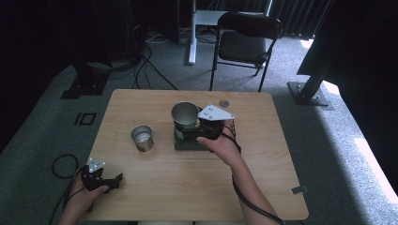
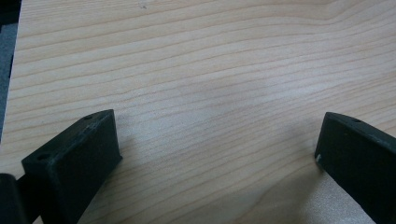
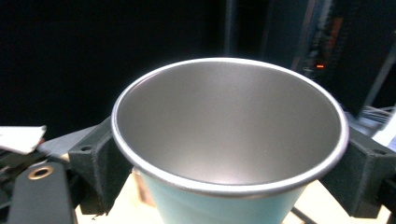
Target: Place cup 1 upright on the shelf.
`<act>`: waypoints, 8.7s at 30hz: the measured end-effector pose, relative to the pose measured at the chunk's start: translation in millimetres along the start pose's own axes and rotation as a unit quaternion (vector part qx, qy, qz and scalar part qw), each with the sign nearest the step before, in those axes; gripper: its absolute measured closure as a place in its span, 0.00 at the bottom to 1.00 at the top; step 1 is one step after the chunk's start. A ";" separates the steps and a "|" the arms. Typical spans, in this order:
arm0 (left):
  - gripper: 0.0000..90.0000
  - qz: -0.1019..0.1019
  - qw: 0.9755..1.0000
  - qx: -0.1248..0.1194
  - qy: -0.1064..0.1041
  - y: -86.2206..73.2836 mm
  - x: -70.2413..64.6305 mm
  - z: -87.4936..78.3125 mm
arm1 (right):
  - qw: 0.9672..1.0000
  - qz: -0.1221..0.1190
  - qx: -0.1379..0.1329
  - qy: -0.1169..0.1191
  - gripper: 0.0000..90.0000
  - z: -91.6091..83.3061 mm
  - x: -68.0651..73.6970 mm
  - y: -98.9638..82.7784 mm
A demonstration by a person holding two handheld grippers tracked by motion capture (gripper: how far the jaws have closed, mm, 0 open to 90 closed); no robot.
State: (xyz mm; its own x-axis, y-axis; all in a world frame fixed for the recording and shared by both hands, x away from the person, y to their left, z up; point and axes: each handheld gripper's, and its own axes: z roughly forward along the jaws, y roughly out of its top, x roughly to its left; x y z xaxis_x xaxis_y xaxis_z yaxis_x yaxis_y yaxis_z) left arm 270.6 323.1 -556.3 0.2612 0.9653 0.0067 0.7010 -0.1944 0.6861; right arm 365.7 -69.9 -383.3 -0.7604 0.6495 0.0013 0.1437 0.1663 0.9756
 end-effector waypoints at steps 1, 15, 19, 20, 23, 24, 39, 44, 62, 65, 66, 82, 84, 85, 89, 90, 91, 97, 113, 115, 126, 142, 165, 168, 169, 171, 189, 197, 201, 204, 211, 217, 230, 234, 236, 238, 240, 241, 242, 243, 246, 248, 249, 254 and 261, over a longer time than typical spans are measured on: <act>0.00 0.000 1.000 0.000 0.000 0.0 0.0 0.0 | 1.000 -0.004 0.003 -0.006 0.14 -0.7 -2.4 0.1; 0.00 0.000 1.000 0.000 0.000 0.0 0.0 0.0 | 0.994 0.012 0.017 -0.104 0.14 -9.4 -33.2 -11.3; 0.00 0.000 1.000 0.000 0.000 0.0 0.0 0.0 | 0.992 0.013 0.017 -0.125 0.14 -10.8 -40.7 -17.9; 0.00 0.000 1.000 0.000 0.000 -0.1 -0.1 0.0 | 0.991 0.014 0.018 -0.129 0.14 -11.2 -42.5 -19.8; 0.00 -0.001 1.000 0.000 0.000 -0.1 -0.1 0.0 | 0.990 0.020 0.023 -0.138 0.14 -12.3 -47.6 -25.7; 0.00 -0.001 1.000 0.000 0.000 -0.1 -0.1 0.0 | 0.990 0.019 0.027 -0.139 0.14 -12.5 -49.5 -27.7; 0.00 0.000 1.000 0.000 0.000 -0.1 0.0 -0.1 | 0.982 0.039 0.042 -0.180 0.14 -20.2 -73.7 -56.5; 0.00 0.000 1.000 0.000 0.000 -0.1 0.0 -0.1 | 0.980 0.048 0.048 -0.187 0.14 -22.0 -79.3 -65.4; 0.00 0.000 1.000 0.000 0.000 -0.1 0.0 -0.1 | 0.976 0.064 0.061 -0.201 0.14 -18.2 -87.5 -88.3; 0.00 0.000 1.000 0.000 0.000 -0.1 0.0 -0.1 | 0.975 0.062 0.062 -0.204 0.14 -16.6 -87.6 -91.1; 0.00 0.000 1.000 0.000 0.000 -0.1 0.0 -0.1 | 0.974 0.062 0.063 -0.207 0.14 -16.1 -87.7 -92.3; 0.00 0.000 1.000 0.000 0.000 -0.1 -0.1 -0.1 | 0.979 0.062 0.058 -0.184 0.14 -18.4 -91.4 -96.8; 0.00 0.000 1.000 0.000 0.000 -0.1 0.0 -0.1 | 0.980 0.055 0.062 -0.182 0.13 -18.6 -91.3 -96.3; 0.00 0.000 1.000 0.000 0.000 -0.1 -0.1 -0.1 | 0.980 0.049 0.063 -0.183 0.13 -18.7 -90.9 -96.2; 0.00 0.000 1.000 0.000 0.000 -0.1 0.0 -0.1 | 0.980 0.058 0.057 -0.181 0.13 -20.5 -90.6 -96.9; 0.00 0.000 1.000 0.000 0.000 -0.1 0.0 -0.1 | 0.980 0.060 0.055 -0.179 0.13 -21.0 -90.6 -97.2; 0.00 0.000 1.000 0.000 0.000 -0.1 -0.1 -0.1 | 0.981 0.063 0.054 -0.177 0.13 -21.7 -90.7 -97.5; 0.00 0.000 1.000 0.000 0.000 -0.1 0.0 -0.1 | 0.982 0.038 0.069 -0.173 0.13 -26.9 -89.3 -97.0; 0.00 0.000 1.000 0.000 0.000 -0.1 0.0 -0.1 | 0.982 0.046 0.066 -0.174 0.13 -46.8 -86.7 -97.4; 0.00 0.000 1.000 0.000 0.000 0.0 0.0 -0.1 | 0.981 0.047 0.066 -0.174 0.13 -49.4 -86.6 -97.6; 0.00 0.000 1.000 0.000 0.000 -0.1 -0.1 -0.1 | 0.985 0.046 0.068 -0.154 0.13 -65.1 -82.8 -101.0; 0.00 0.000 1.000 0.000 0.000 0.0 0.0 -0.1 | 0.986 0.044 0.074 -0.140 0.13 -94.7 -85.3 -113.8; 0.00 0.000 1.000 0.000 0.000 -0.1 -0.1 -0.1 | 0.982 0.056 0.108 -0.144 0.13 -127.8 -91.5 -147.8; 0.00 0.000 1.000 0.000 0.000 -0.1 -0.1 -0.1 | 0.980 0.057 0.119 -0.149 0.13 -133.4 -92.5 -154.6; 0.00 0.000 1.000 0.000 0.000 -0.1 -0.1 -0.1 | 0.980 0.057 0.121 -0.150 0.13 -134.7 -92.7 -156.3; 0.00 0.000 1.000 0.000 0.000 0.0 -0.1 -0.1 | 0.979 0.060 0.125 -0.151 0.13 -137.5 -93.1 -159.9; 0.00 0.000 1.000 0.000 0.000 -0.1 -0.1 -0.1 | 0.973 0.075 0.161 -0.149 0.13 -160.2 -96.8 -187.5; 0.00 0.000 1.000 0.000 0.000 -0.1 -0.1 -0.1 | 0.970 0.079 0.186 -0.137 0.13 -167.1 -96.3 -197.7; 0.00 0.001 1.000 0.000 0.000 0.0 0.0 -0.1 | 0.968 0.073 0.198 -0.136 0.13 -168.6 -96.2 -200.4; 0.00 0.000 1.000 0.000 0.000 0.0 0.0 0.0 | 0.967 0.073 0.207 -0.132 0.13 -171.3 -96.2 -203.2; 0.00 0.001 1.000 0.000 0.000 0.0 0.0 0.0 | 0.963 0.076 0.224 -0.132 0.13 -177.1 -97.3 -207.4; 0.00 0.000 1.000 0.000 0.000 -0.1 0.0 0.0 | 0.958 0.071 0.239 -0.142 0.13 -185.9 -100.9 -211.4; 0.00 0.000 1.000 0.000 0.000 -0.1 -0.1 0.0 | 0.952 0.075 0.262 -0.140 0.13 -193.9 -104.2 -222.5; 0.00 0.000 1.000 0.000 0.000 -0.1 0.0 0.0 | 0.952 0.077 0.263 -0.138 0.13 -194.2 -104.5 -222.7; 0.00 0.000 1.000 0.000 0.000 -0.1 0.0 0.0 | 0.952 0.077 0.263 -0.138 0.13 -194.1 -104.4 -222.7; 0.00 0.000 1.000 0.000 0.000 -0.2 -0.1 -0.1 | 0.952 0.077 0.263 -0.138 0.13 -194.1 -104.4 -222.7; 0.00 0.000 1.000 0.000 0.000 -0.1 0.0 0.0 | 0.952 0.077 0.263 -0.138 0.13 -194.1 -104.4 -222.7; 0.00 0.000 1.000 0.000 0.000 -0.1 0.0 0.0 | 0.952 0.077 0.263 -0.138 0.13 -194.1 -104.4 -222.7; 0.00 0.001 1.000 0.000 0.000 -0.1 0.1 -0.1 | 0.952 0.077 0.263 -0.138 0.13 -194.1 -104.5 -222.7; 0.00 0.000 1.000 0.000 0.000 -0.1 0.0 -0.1 | 0.952 0.077 0.263 -0.138 0.13 -194.1 -104.5 -222.7; 0.01 0.000 1.000 0.000 0.000 -0.1 0.2 -0.2 | 0.952 0.078 0.263 -0.138 0.13 -194.1 -104.4 -222.7; 0.01 0.000 1.000 0.000 0.000 -0.1 0.1 -0.2 | 0.952 0.077 0.263 -0.138 0.13 -194.1 -104.4 -222.7; 0.01 0.000 1.000 0.000 0.000 -0.1 0.1 -0.2 | 0.952 0.077 0.263 -0.138 0.13 -194.1 -104.4 -222.7; 0.01 0.007 1.000 0.001 -0.005 -1.2 -0.1 -1.5 | 0.952 0.078 0.263 -0.138 0.13 -194.1 -104.5 -222.7; 0.01 0.029 0.999 0.001 -0.027 -5.6 3.5 -5.5 | 0.952 0.078 0.263 -0.138 0.13 -194.1 -104.5 -222.7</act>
State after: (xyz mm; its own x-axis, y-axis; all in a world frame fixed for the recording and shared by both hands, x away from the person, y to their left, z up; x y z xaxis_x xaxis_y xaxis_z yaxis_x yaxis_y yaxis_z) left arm 264.0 328.5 -556.1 0.3367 0.9416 0.0083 0.6846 -0.2509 0.6844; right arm 290.3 -318.7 -558.1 -0.5191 0.8546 0.0078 0.5931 0.3536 0.7233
